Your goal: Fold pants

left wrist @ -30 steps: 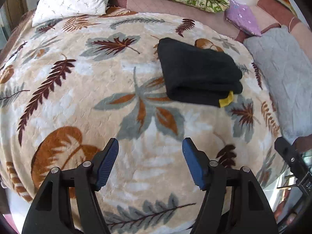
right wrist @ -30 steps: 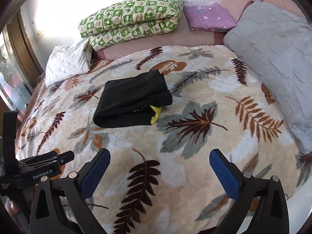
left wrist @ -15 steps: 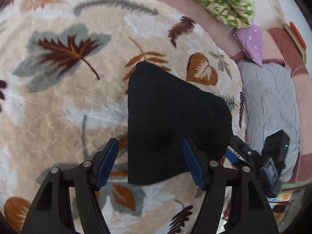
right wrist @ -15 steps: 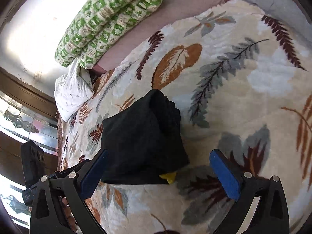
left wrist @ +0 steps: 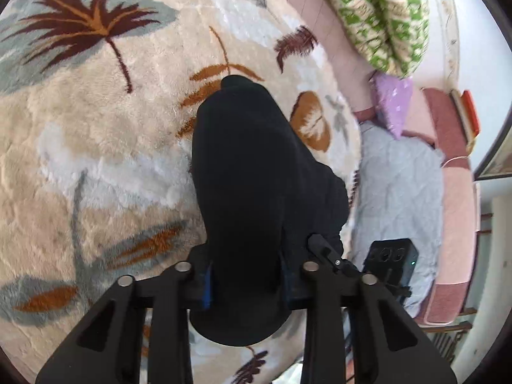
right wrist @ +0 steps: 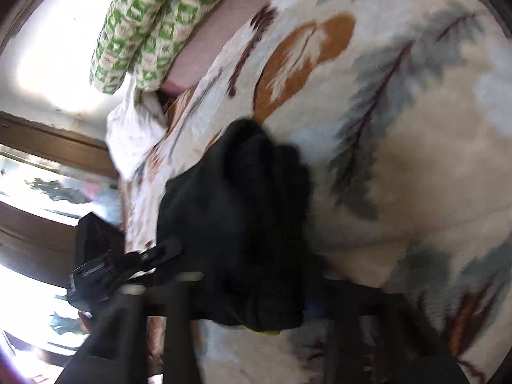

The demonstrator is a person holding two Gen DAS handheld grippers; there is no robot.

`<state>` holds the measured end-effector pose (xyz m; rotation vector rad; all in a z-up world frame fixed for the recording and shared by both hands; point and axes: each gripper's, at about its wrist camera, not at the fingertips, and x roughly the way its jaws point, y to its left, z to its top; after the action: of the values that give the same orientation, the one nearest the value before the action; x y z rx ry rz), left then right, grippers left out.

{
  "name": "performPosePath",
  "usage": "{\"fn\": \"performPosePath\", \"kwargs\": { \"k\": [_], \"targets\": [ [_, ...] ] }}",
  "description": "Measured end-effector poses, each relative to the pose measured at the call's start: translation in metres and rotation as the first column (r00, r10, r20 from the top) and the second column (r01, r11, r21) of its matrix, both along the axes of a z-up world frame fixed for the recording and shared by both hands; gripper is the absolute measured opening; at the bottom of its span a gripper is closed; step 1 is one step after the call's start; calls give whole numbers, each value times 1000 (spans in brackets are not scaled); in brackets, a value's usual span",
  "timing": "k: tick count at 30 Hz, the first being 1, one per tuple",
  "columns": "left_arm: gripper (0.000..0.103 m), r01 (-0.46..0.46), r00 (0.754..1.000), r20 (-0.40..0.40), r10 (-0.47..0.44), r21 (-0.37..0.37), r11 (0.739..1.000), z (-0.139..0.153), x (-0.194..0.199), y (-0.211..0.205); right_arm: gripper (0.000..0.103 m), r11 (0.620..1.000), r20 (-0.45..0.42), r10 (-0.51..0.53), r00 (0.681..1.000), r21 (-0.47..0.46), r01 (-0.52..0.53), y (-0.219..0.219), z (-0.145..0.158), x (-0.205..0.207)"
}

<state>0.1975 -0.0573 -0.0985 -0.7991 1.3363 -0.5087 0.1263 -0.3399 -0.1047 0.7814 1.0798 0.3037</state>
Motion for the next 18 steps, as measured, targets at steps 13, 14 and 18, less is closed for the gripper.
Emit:
{"fn": "performPosePath", "kwargs": {
  "k": [13, 14, 18],
  "targets": [
    [25, -94, 986, 144, 85, 58, 994, 59, -43, 111, 33, 996, 146, 66, 987, 57, -75, 93, 56, -12],
    [26, -99, 985, 150, 86, 84, 992, 57, -45, 119, 33, 995, 144, 72, 987, 62, -82, 105, 55, -11],
    [28, -100, 989, 126, 77, 183, 978, 32, -49, 143, 36, 994, 128, 106, 986, 22, -109, 149, 37, -9]
  ]
}}
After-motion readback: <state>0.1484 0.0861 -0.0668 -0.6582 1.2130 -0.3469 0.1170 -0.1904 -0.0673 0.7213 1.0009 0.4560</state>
